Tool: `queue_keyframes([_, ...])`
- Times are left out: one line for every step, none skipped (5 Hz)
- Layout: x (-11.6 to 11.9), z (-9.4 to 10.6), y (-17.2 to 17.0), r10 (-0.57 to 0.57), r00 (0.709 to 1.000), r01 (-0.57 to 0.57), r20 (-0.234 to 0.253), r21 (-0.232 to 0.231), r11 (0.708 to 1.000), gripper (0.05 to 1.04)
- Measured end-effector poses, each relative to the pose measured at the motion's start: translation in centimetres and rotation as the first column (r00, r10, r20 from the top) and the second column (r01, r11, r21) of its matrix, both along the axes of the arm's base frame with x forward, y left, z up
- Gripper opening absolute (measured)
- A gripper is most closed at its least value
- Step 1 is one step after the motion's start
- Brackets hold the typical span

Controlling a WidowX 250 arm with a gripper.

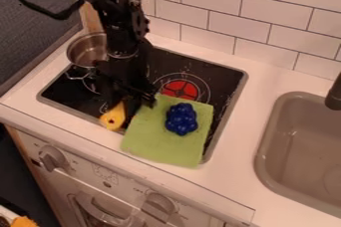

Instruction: Moved the yellow brush on the right top of the burner

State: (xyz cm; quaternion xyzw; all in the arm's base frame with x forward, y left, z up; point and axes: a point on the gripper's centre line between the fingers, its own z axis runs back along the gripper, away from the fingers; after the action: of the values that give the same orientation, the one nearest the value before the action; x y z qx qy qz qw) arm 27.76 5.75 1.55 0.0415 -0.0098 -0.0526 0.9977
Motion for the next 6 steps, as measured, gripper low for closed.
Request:
queue_keyframes([0.2, 3.9, 0.9, 0.065, 0.995, -0.069, 0.074, 0.044, 0.997, 0.364])
queue_keyframes([3.4, 6.8, 0.5, 0.092, 0.982, -0.094, 0.163, 0.008, 0.996, 0.364])
queue_keyframes([7.8, 6.0, -2.4, 0.037, 0.983, -0.023, 0.181, -0.082, 0.996, 0.364])
queue_keyframes([11.6, 2.8, -6.3, 0.005, 0.991, 0.017, 0.136, -0.16, 0.987, 0.364])
queue_keyframes([12.7, 1.2, -8.9, -0.016, 0.992, 0.037, 0.126, -0.172, 0.984, 0.364])
queue_keyframes([12.6, 0.3, -9.4, 0.017, 0.994, 0.002, 0.107, -0.175, 0.985, 0.364])
